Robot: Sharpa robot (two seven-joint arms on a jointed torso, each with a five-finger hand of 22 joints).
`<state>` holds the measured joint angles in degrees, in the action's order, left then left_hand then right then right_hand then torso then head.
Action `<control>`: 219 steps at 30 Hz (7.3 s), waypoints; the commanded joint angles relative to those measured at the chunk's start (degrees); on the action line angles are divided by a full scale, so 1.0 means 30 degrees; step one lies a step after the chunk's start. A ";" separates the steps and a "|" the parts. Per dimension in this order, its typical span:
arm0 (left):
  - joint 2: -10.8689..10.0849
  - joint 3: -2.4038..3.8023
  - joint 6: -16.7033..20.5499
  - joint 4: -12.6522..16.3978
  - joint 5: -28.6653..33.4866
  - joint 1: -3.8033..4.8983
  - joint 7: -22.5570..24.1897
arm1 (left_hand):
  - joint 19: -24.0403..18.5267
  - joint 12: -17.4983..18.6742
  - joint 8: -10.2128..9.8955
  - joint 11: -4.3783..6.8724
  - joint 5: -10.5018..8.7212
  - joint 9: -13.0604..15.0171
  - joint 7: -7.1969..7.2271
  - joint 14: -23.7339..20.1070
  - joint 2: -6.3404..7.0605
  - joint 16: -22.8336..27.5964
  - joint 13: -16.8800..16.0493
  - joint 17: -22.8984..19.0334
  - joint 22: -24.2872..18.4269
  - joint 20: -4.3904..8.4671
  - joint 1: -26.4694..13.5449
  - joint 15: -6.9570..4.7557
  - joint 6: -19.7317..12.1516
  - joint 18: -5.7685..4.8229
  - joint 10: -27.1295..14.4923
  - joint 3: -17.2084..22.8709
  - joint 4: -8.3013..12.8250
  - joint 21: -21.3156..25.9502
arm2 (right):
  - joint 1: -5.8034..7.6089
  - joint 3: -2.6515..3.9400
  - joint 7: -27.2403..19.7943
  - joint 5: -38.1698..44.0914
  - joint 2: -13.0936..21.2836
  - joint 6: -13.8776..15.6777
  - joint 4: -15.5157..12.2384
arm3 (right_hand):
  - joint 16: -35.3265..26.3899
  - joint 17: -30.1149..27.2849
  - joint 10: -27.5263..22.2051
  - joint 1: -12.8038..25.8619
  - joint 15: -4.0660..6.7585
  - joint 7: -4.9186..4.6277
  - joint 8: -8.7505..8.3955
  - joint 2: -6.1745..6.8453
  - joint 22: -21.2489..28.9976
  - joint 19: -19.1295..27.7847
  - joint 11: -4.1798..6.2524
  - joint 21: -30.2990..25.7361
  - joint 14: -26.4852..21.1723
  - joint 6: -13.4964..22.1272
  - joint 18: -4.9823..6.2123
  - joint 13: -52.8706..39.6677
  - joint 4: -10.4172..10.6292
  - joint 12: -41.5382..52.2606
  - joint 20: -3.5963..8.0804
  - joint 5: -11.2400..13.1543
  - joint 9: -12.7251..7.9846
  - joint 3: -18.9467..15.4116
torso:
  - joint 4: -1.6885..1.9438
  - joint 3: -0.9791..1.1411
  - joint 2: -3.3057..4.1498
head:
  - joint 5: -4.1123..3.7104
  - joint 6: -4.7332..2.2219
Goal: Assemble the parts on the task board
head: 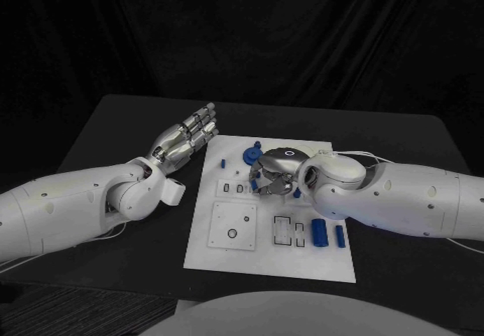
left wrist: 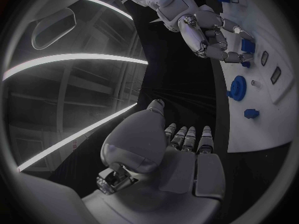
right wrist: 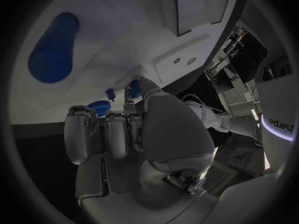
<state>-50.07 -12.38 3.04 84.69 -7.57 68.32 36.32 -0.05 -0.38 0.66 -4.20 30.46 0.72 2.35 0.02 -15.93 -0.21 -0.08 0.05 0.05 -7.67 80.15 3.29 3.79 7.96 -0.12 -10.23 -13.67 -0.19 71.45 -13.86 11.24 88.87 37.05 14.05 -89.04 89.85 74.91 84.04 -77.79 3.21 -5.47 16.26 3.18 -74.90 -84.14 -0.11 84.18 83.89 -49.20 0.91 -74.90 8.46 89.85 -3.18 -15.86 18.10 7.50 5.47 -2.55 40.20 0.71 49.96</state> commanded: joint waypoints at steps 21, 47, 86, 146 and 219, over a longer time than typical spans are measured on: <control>-0.0033 0.0015 -0.0149 -0.0007 -0.0045 -0.0024 0.0248 | 0.0015 0.0126 0.0078 0.0001 0.0112 0.0025 -0.0204 -0.0007 -0.0080 0.0069 0.0025 -0.0017 -0.0018 -0.0101 0.0115 0.0055 -0.0011 0.0187 0.0040 0.0097 0.0032 0.0064 | -0.0111 -0.0064 -0.0253 0.0051 0.0304 0.1168 -0.0185 | 0.0051 0.5031 0.1988 0.0862 -0.0078 -0.0061 -0.1343 0.1788 -0.4296 -0.0740 -0.0100 -0.0208 0.2036 0.3248 0.0256 -0.5032 0.2242 0.0049 -0.0080 0.4310 -0.1051 -0.1092 | 0.0021 0.0001 -0.0002 | 0.0026 -0.0037; -0.1046 0.0032 0.3520 0.0886 -0.1972 0.1261 0.0469 | 0.7421 -0.2884 0.0384 -0.3266 -0.2916 0.0265 -0.1596 0.8776 0.1564 -0.5393 -0.2462 0.2934 0.2552 -0.3038 0.0319 0.3420 0.1738 -0.0092 0.8728 -0.0593 -0.0142 -0.4775 | 0.3796 -0.0022 -0.2484 -0.0854 0.6057 0.6835 -0.5178 | 0.0051 0.5031 0.1988 0.1731 0.0096 0.0137 -0.0842 0.1753 -0.4395 -0.0899 0.0091 0.0079 0.2036 0.2774 0.0181 -0.5032 0.2789 0.0049 0.0089 0.4329 -0.1132 -0.1169 | -0.0418 0.0122 -0.0568 | 0.0366 -0.0616; 0.2856 0.0037 -0.5463 0.0292 -1.6599 0.4860 -2.2557 | 2.7236 -2.9874 0.8525 0.0975 -0.8903 0.6960 -0.2331 2.9993 0.1604 -2.9931 -2.9975 2.9983 2.7674 0.0615 -0.5524 -0.1348 1.7641 -0.1955 3.0040 -0.2889 -0.0863 -2.9082 | 0.2198 -0.0114 -0.1020 -0.1155 0.7702 0.4491 -0.3509 | 0.0051 0.5031 0.1988 0.1274 -0.0024 -0.0018 -0.0184 0.0249 -0.4399 -0.0919 -0.0047 0.0096 0.2036 0.1754 0.0178 -0.5032 0.2681 0.0049 -0.0020 0.4113 -0.1155 -0.0685 | -0.2158 0.1631 -0.1276 | 0.2299 0.0013; 0.5205 0.0024 -0.5268 -0.0951 -1.6688 0.2796 -2.4440 | 2.7272 -2.9874 0.7562 0.1595 -0.6227 0.9271 -0.1756 2.9993 0.2053 -2.9931 -2.9975 2.9983 2.7573 0.1276 -0.5478 -0.2003 1.8588 -0.1912 3.0040 -0.1024 0.0417 -2.8790 | 0.1169 -0.0116 -0.1072 -0.1155 0.7261 0.4609 -0.2852 | 0.0051 0.5031 0.1988 0.1258 -0.0043 -0.0087 -0.0152 0.0080 -0.4386 -0.0912 -0.0088 0.0065 0.2036 0.1608 0.0188 -0.5032 0.2648 0.0049 -0.0034 0.3725 -0.1234 -0.0746 | -0.2510 0.1788 -0.1571 | 0.2552 0.0013; 0.5576 0.0024 -0.5534 -0.1625 -1.6688 0.2305 -2.4197 | 2.7344 -2.9874 0.5207 0.1924 -0.2478 1.0767 -0.1464 2.9993 0.3306 -2.9931 -2.9975 2.9983 2.7605 0.1649 -0.3864 -0.2361 1.9139 -0.1880 3.0040 0.4430 0.3878 -2.8435 | 0.0942 -0.0114 -0.0825 -0.1153 0.7138 0.3997 -0.2594 | 0.0051 0.5031 0.1988 0.1198 -0.0075 -0.0132 -0.0154 0.0008 -0.4329 -0.0831 -0.0126 -0.0096 0.2036 0.1547 0.0230 -0.5032 0.2578 0.0049 -0.0058 0.3670 -0.1298 -0.0782 | -0.2499 0.1762 -0.1680 | 0.2545 0.0013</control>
<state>-33.32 -12.31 -12.99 79.82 -57.59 75.38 -37.10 82.04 -89.80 16.46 1.23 22.34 32.81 -2.08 83.84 -6.51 -89.85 -74.91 74.90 74.90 -3.15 68.38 -3.38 60.85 2.59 83.91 2.26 -2.45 -85.67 74.43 -14.24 7.66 85.29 58.47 26.44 -96.84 89.85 74.90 84.04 -74.03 3.21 -5.94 15.42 3.60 -74.92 -84.14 -0.11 84.12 83.89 -44.21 0.91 -74.92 16.36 89.85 -3.17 -4.62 14.29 5.30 -2.03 2.73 35.16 8.38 50.01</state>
